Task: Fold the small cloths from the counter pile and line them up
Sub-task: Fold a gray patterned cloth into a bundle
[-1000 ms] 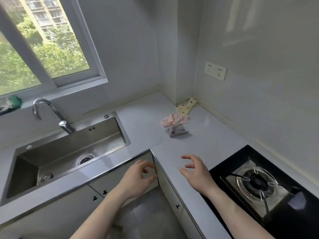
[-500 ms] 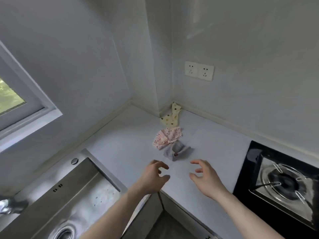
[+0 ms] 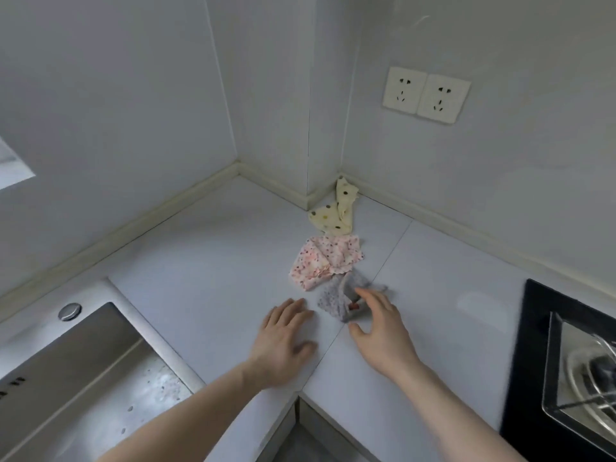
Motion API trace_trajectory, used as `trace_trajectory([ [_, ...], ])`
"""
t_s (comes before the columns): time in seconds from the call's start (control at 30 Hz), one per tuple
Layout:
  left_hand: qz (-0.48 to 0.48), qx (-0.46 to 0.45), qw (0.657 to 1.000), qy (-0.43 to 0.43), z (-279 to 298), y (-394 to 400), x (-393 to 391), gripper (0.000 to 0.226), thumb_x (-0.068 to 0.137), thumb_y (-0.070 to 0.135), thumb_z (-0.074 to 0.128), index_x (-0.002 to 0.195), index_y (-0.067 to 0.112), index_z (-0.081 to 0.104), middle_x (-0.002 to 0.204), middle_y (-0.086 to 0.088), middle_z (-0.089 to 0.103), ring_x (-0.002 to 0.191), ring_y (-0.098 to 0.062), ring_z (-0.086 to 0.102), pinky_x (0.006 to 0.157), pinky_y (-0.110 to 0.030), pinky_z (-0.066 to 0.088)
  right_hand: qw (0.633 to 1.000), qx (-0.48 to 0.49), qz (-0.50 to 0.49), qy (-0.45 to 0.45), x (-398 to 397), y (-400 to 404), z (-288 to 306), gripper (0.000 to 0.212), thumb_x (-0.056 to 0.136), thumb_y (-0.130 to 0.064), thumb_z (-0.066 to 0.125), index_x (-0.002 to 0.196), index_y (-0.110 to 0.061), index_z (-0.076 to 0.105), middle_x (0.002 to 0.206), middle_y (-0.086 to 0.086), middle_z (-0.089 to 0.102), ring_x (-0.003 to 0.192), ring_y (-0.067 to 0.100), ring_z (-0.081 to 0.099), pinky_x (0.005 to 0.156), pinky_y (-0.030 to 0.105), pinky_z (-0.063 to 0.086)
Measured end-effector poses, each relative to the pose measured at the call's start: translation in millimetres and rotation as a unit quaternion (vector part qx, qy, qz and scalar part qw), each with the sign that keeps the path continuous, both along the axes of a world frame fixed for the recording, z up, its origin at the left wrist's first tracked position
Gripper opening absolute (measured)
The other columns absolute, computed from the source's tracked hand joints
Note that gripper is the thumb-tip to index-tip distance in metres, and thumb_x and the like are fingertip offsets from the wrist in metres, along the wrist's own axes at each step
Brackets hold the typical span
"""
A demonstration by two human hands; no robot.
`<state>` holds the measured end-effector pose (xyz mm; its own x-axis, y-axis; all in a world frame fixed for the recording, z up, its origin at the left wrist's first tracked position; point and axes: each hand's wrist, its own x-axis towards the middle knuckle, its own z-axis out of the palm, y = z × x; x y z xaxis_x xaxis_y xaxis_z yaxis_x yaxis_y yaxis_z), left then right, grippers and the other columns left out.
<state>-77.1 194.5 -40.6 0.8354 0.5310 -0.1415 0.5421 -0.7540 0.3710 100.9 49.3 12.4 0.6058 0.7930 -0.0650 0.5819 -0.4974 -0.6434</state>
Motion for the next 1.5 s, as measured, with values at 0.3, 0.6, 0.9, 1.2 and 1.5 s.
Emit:
trace_trajectory([
  [0.3, 0.009, 0.069, 0.993, -0.097, -35, -8, 0, 0.066, 0.095, 0.06, 0.038, 0.155, 0.035, 0.028, 0.166, 0.018, 0.02, 0.157, -0.004, 0.004, 0.129, -0.032, 0.004, 0.975, 0.149, -0.032, -0.161, -7, 13, -92, 0.026, 0.081, -0.031, 0.078, 0.103, -0.025, 0.066, 0.098, -0.01, 0.061, 0.095, 0.02, 0.056, 0.081, 0.041, 0.05],
  [0.6, -0.015, 0.111, 0.986, -0.124, -50, -9, -2, 0.068, 0.096, 0.061, 0.037, 0.156, 0.033, 0.021, 0.162, 0.016, 0.027, 0.155, -0.008, 0.011, 0.128, -0.03, 0.006, 0.973, 0.223, -0.047, -0.046, -10, 4, -101, 0.027, 0.087, -0.023, 0.068, 0.077, -0.019, 0.044, 0.061, -0.002, 0.049, 0.058, 0.015, 0.044, 0.058, 0.038, 0.04],
  [0.9, -0.032, 0.123, 0.977, -0.171, -67, 3, 3, 0.042, 0.099, 0.059, 0.041, 0.133, 0.035, 0.042, 0.137, 0.014, 0.049, 0.132, -0.01, 0.041, 0.117, -0.032, 0.029, 0.952, 0.269, -0.075, -0.124, -16, -1, -108, 0.027, 0.091, -0.022, 0.065, 0.079, -0.024, 0.041, 0.065, -0.003, 0.054, 0.063, 0.017, 0.048, 0.055, 0.037, 0.037],
  [1.2, 0.001, 0.025, 0.976, -0.214, -53, 0, -2, 0.045, 0.088, 0.072, 0.05, 0.11, 0.036, 0.068, 0.123, 0.013, 0.066, 0.117, -0.012, 0.057, 0.105, -0.036, 0.043, 0.955, 0.258, -0.135, -0.059, -53, -24, -105, 0.024, 0.093, -0.026, 0.068, 0.082, -0.023, 0.046, 0.071, -0.002, 0.061, 0.063, 0.015, 0.052, 0.059, 0.037, 0.044],
  [1.5, 0.017, -0.095, 0.938, -0.332, -50, -1, -20, 0.013, 0.082, 0.047, 0.08, 0.082, 0.035, 0.074, 0.095, 0.018, 0.072, 0.094, 0.002, 0.065, 0.091, -0.038, 0.057, 0.939, 0.299, -0.17, 0.02, -91, -56, -103, 0.025, 0.089, -0.007, 0.071, 0.08, -0.019, 0.051, 0.079, 0.005, 0.068, 0.072, 0.018, 0.061, 0.064, 0.02, 0.046],
])
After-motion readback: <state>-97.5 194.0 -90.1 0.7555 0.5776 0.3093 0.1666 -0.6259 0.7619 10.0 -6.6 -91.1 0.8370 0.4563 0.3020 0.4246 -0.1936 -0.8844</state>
